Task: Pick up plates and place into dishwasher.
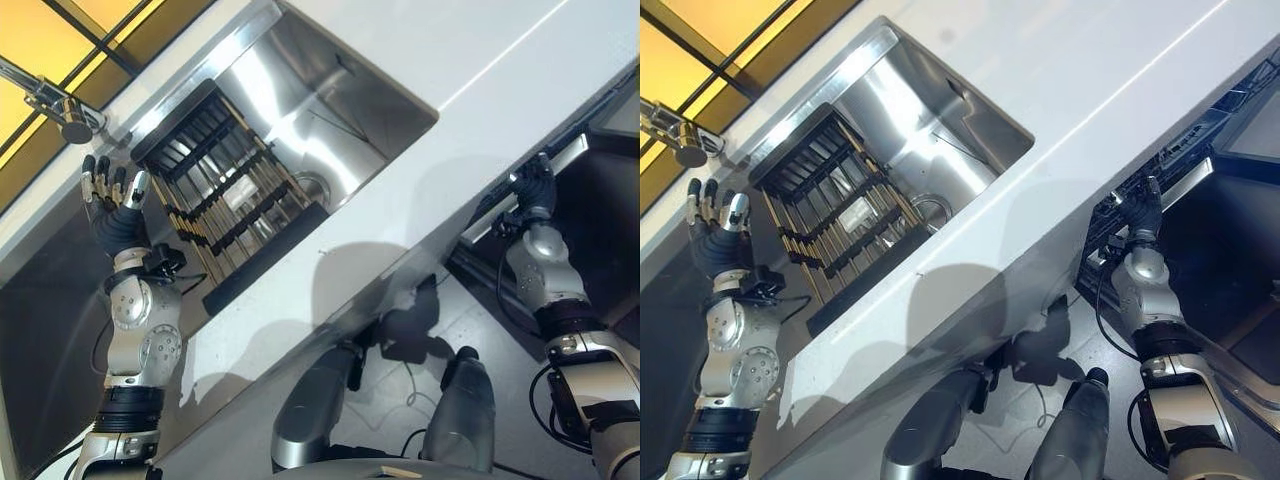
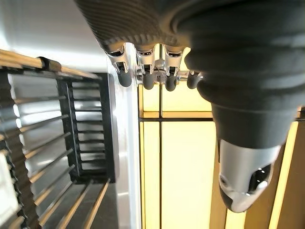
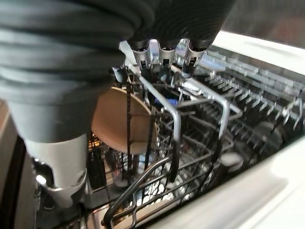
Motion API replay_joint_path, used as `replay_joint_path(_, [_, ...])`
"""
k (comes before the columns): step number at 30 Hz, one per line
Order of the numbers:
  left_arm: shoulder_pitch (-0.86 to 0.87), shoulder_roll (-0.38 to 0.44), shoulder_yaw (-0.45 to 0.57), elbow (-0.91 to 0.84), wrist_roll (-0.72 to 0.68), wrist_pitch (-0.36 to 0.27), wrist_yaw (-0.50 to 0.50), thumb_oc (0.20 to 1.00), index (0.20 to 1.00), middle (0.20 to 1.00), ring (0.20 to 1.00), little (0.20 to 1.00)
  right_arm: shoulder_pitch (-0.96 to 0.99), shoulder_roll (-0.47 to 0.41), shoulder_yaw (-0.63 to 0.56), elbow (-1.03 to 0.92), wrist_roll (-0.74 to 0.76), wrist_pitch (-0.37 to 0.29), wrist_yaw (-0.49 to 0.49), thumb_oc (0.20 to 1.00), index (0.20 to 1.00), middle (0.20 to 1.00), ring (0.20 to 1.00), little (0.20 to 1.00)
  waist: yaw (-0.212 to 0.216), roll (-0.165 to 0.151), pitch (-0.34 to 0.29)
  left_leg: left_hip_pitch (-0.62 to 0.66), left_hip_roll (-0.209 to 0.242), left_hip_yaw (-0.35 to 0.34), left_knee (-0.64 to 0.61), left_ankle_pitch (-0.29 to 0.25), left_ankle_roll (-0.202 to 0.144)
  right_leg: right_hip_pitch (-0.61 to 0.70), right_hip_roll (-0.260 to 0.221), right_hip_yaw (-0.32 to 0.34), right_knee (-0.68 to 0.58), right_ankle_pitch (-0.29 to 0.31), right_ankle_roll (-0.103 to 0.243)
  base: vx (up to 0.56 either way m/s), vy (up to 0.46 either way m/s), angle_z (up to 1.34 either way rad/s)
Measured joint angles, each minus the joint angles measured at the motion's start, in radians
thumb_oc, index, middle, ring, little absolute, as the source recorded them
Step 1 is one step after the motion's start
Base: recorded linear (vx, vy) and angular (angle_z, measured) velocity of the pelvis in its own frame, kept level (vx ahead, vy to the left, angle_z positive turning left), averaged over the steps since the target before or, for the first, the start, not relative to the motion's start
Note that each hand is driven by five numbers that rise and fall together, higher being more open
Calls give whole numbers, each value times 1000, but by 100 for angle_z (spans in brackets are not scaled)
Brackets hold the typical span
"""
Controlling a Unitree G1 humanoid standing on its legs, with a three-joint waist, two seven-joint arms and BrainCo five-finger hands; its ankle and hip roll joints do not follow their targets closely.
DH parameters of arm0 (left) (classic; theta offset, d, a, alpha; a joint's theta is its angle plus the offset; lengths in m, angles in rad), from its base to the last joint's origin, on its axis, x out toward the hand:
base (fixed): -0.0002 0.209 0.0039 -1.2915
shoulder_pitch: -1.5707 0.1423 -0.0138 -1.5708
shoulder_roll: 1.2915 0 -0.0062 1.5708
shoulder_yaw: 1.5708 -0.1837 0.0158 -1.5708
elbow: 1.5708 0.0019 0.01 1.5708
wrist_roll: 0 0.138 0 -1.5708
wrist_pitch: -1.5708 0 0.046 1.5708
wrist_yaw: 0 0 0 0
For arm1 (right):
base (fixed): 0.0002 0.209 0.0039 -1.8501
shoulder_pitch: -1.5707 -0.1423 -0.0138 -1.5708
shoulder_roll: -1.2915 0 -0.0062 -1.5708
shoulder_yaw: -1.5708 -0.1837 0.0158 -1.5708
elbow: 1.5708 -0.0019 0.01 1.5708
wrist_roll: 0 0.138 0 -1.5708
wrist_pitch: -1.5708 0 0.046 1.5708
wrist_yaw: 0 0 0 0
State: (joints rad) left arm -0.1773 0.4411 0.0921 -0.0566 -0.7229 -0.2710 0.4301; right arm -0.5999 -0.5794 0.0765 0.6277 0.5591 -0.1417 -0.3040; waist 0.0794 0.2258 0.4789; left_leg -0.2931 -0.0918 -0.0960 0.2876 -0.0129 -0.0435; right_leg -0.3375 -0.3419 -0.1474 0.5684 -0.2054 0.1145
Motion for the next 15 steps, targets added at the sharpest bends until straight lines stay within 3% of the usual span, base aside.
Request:
replay_joint_path(5, [-10, 0, 2, 4, 1, 0, -2, 1000, 1000, 1000, 1000, 1000, 48, -12, -35, -126, -53, -8, -43, 1000, 1000, 1000, 1000, 1000, -22, -5, 1, 35, 28, 15, -26, 6, -1, 47, 35, 0, -70, 36, 5, -47, -187, -14])
replay_joint_path(12, [-15, 5, 12, 18, 3, -1, -31, 1000, 1000, 1000, 1000, 1000, 150, 6, -81, -192, -104, -12, -115, 1000, 1000, 1000, 1000, 1000, -73, -102, -54, 85, 77, 46, -55, -1, -14, 84, 92, 31, -125, 50, -8, -74, -192, -21])
replay_joint_path(15, [-9, 3, 14, 29, 5, 0, -55, 1000, 1000, 1000, 1000, 1000, 218, 25, -111, -211, -130, -12, -166, 1000, 1000, 1000, 1000, 1000, -96, -118, -68, 105, 100, 66, -69, -3, -17, 106, 119, 43, -172, 77, -13, -53, -137, -26])
